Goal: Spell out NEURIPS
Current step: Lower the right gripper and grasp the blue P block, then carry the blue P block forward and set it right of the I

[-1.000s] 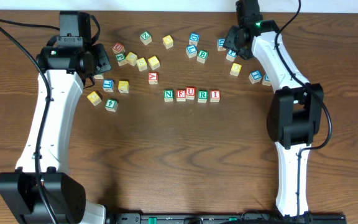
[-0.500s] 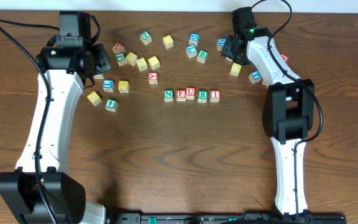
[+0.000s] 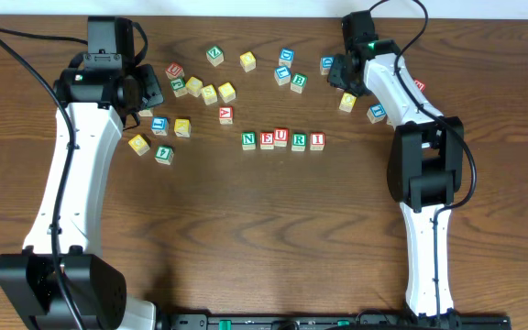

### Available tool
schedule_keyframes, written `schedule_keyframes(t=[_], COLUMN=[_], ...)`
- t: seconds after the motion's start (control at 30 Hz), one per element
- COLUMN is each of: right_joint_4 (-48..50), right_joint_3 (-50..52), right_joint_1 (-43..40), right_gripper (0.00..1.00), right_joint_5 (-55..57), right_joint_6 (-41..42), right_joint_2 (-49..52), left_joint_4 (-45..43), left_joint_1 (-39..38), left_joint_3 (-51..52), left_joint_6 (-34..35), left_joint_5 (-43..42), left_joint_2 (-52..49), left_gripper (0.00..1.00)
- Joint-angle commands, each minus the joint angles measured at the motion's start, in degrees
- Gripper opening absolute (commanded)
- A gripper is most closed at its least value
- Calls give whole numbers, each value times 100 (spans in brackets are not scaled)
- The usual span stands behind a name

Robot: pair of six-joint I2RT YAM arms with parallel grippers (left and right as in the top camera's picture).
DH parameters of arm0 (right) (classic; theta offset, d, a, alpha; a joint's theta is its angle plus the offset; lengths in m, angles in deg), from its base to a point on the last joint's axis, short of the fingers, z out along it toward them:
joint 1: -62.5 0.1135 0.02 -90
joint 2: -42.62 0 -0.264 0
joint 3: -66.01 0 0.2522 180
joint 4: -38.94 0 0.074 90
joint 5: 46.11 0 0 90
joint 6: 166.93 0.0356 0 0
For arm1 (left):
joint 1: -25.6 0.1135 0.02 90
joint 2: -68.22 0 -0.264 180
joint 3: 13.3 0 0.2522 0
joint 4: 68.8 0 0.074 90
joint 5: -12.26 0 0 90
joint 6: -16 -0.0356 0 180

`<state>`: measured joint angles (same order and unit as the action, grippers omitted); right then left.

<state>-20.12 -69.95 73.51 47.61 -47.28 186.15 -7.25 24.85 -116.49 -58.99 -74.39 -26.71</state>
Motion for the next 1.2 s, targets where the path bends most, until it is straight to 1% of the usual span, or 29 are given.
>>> schedule_keyframes(t=[0.0, 0.07, 0.17, 0.3, 0.4, 0.57, 0.7, 0.8, 0.97, 1.17], right_joint_4=[-37, -66, -249, -474, -708, -1405, -2170, -2542, -2791, -2732], right_joint_3=[-76, -76, -76, -76, -76, -76, -74, -74, -55, 291], right_joint_1=[28, 35, 72, 122, 160, 275, 424, 474, 485, 485], right_gripper=[33, 32, 27, 26, 26, 25, 25, 22, 21, 21], right_joint_5=[-149, -297, -396, -433, -573, -1056, -929, -741, -654, -557], right_joint_6=[-426, -614, -763, -968, -960, -1067, -1174, -1174, -1174, -1172], right_joint_2=[-407, -566, -866, -1054, -1110, -1110, -1108, -1108, -1106, -1106], left_joint_4=[20, 20, 17, 17, 17, 20, 17, 17, 17, 17], left_joint_1=[15, 13, 13, 13, 15, 13, 15, 15, 15, 15], left_joint_3=[-4, -4, -4, -4, -4, -4, -4, -4, -4, -4], left_joint_6=[26, 28, 28, 28, 28, 28, 28, 28, 26, 26], left_joint_5=[33, 33, 33, 33, 33, 33, 33, 33, 33, 35], left_joint_2=[20, 20, 20, 20, 20, 20, 20, 20, 20, 20], left_gripper=[50, 49, 50, 50, 50, 50, 50, 50, 50, 50])
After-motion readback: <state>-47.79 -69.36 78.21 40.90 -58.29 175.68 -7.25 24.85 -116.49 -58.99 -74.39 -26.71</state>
